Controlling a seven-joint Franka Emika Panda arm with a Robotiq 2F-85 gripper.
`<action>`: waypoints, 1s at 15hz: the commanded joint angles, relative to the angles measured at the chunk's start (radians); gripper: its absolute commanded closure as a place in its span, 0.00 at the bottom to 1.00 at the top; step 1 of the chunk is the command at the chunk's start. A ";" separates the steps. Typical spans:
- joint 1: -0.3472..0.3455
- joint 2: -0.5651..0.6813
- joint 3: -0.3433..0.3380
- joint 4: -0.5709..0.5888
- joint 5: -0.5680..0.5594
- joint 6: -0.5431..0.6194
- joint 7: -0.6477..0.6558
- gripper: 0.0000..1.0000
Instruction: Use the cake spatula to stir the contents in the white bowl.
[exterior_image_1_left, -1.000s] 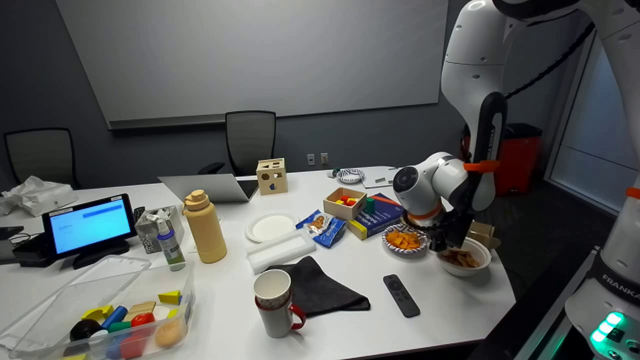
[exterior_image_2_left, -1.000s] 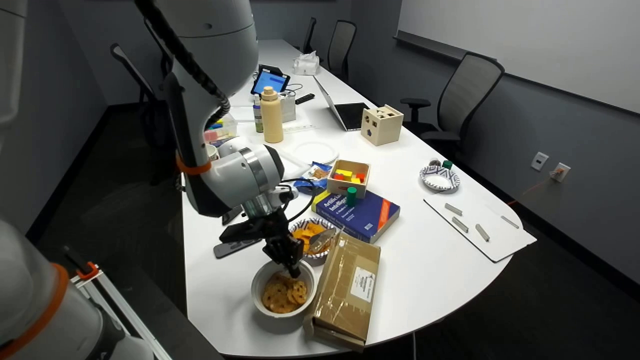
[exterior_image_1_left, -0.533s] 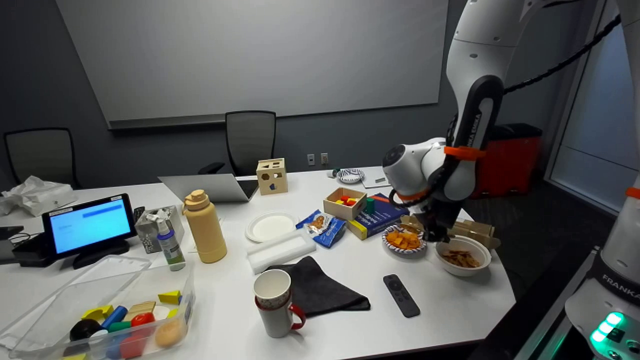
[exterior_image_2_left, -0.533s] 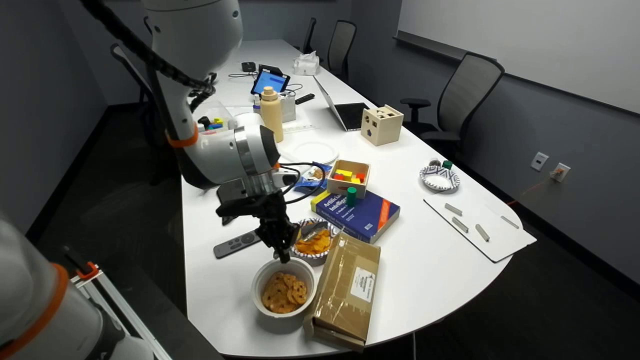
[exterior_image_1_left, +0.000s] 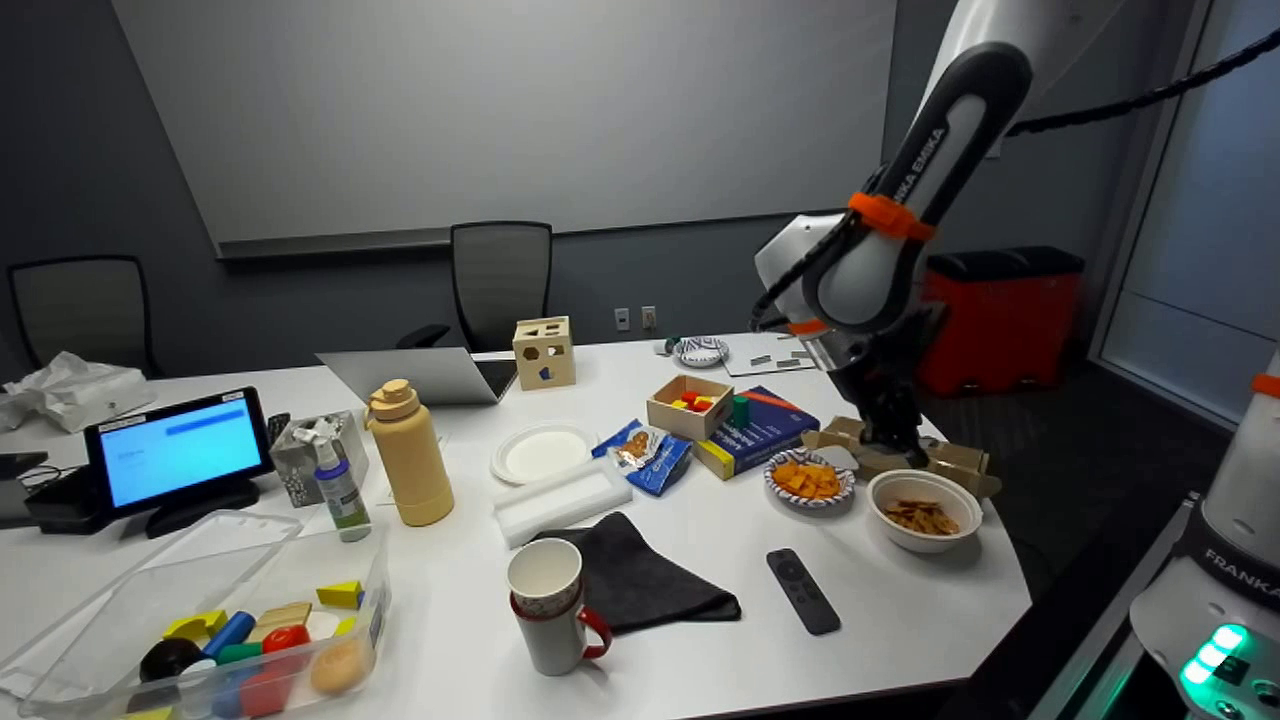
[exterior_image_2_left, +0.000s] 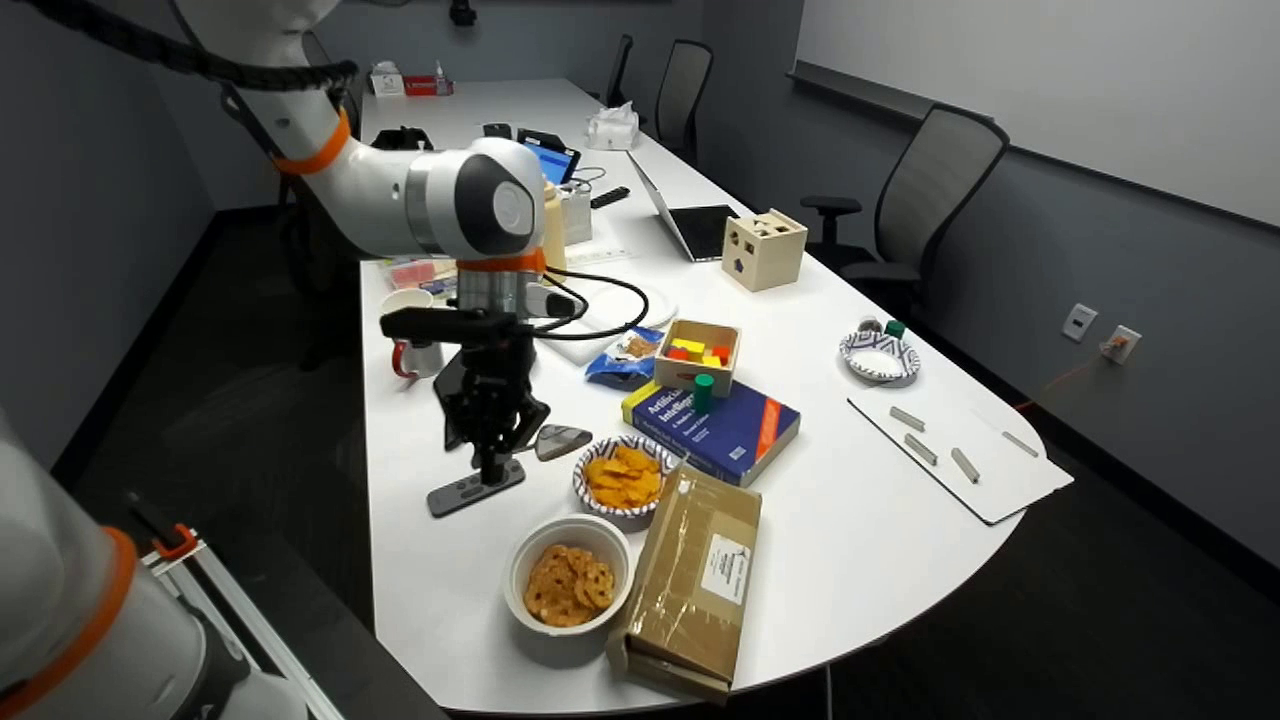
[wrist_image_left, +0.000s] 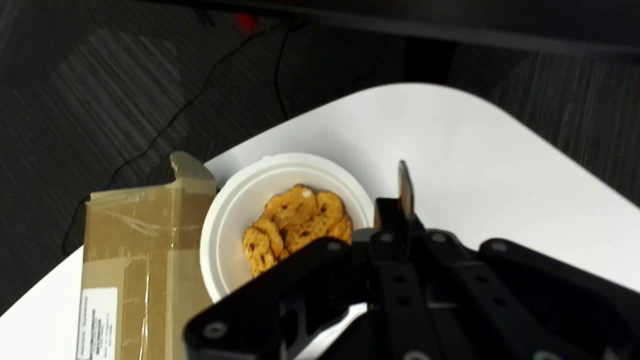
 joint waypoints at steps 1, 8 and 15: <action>0.025 -0.195 -0.024 -0.033 0.114 -0.231 -0.115 0.99; 0.005 -0.213 -0.089 -0.023 0.106 -0.493 -0.150 0.99; -0.016 -0.042 -0.143 -0.054 0.106 -0.420 -0.178 0.99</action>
